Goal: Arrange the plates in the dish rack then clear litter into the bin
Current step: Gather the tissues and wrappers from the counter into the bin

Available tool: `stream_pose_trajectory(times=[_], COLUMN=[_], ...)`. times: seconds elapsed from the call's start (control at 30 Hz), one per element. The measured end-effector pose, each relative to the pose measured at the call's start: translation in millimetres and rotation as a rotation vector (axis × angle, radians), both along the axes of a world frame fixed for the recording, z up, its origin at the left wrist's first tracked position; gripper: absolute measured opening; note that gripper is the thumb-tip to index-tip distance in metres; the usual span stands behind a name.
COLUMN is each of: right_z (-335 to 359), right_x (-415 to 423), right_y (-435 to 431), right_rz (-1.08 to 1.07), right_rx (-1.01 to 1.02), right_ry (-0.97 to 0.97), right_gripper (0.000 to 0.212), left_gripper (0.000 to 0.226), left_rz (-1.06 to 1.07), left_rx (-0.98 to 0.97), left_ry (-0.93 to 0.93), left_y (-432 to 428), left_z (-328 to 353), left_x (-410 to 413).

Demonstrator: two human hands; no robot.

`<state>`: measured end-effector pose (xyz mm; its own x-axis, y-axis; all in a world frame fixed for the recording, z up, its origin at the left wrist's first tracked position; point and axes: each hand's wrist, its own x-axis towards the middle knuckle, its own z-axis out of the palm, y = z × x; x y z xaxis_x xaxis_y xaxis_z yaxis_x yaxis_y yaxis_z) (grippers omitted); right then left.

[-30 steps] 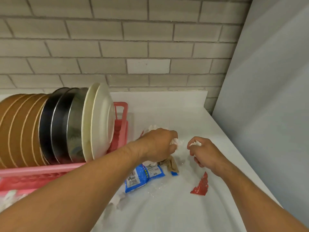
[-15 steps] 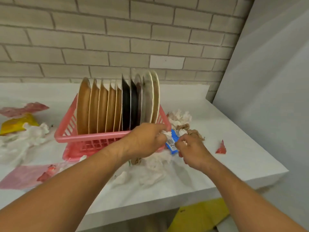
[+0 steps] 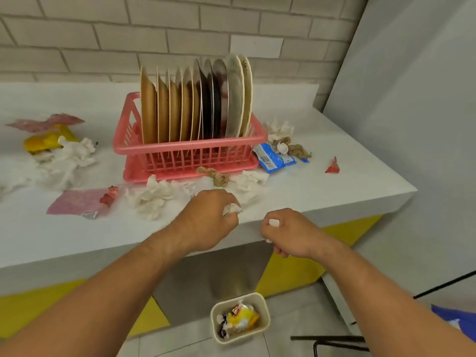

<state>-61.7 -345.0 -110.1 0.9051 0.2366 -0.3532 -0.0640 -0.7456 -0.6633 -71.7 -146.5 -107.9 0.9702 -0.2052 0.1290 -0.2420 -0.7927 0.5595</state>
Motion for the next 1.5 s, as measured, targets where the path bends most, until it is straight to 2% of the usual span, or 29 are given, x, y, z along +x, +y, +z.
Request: stream_pose_trajectory(times=[0.13,0.2,0.33,0.6,0.8,0.97,1.0,1.07,1.13,1.17,1.27,1.33,1.43,1.5], right_z=[-66.3,-105.8,-170.6,-301.8,-450.5,-548.1,-563.5,-589.0,-607.1,-613.8,-627.6,-635.5,-651.7,-664.7], right_x=[-31.1,-50.9,-87.1,-97.7,-121.8,-127.5,-123.3,-110.6,-94.6,-86.5,-63.7,-48.9,-25.0,-13.1], right_y=[-21.6,-32.8,-52.0,-65.2,-77.5,-95.8,-98.9,-101.4,-97.0,-92.7,-75.0,-62.8,-43.3,-33.2], right_rz=[-0.052,-0.096,-0.129,-0.21,-0.293,-0.297,-0.291,-0.279,-0.27,-0.256,-0.167,-0.101,-0.004,0.016], right_rx=[0.021,0.023,0.001,-0.026,-0.014,-0.041,-0.046,-0.061,-0.069,-0.077,-0.095,-0.093,-0.148,-0.214], right_ry=[0.034,0.056,0.102,0.117,0.203,0.235,0.224,0.198,0.165,0.149,0.118,0.106,0.036,0.054], right_gripper=[0.013,0.012,0.014,0.01,0.01,0.011,0.01,0.009,0.007,0.007,0.008,0.007,0.026,0.059], left_gripper=[0.036,0.026,0.009,0.007,0.036,0.028,0.034,0.057,0.063,0.061,0.048,0.042,0.029,0.025], left_rz=[-0.089,-0.127,-0.074,-0.003,-0.087,-0.142,-0.146,-0.206,-0.298,-0.314,-0.178,-0.117,-0.047,-0.014], left_rx=[-0.065,-0.122,-0.108,-0.065,-0.053,0.103,0.139,0.278,0.443,0.448,0.243,0.203,0.169,0.126], left_ry=[0.076,0.158,0.274,0.337,0.381,0.229,0.23,0.349,0.545,0.595,0.466,0.402,0.398,0.385], left_y=[-19.5,-29.0,-39.2,-46.1,-64.8,-89.3,-90.8,-91.4,-88.4,-86.4,-76.0,-68.5,-61.2,-56.7], left_z=[-43.5,-72.7,-144.3,-309.7,-472.8,-607.3,-629.6,-666.5,-690.0,-695.3,-693.5,-681.7,-667.2,-662.4], left_x=[-33.8,-52.5,-83.9,-82.0,-49.0,-19.5,-14.9,-10.4,-10.4,-10.6,-8.5,-7.1,-9.3,-11.9])
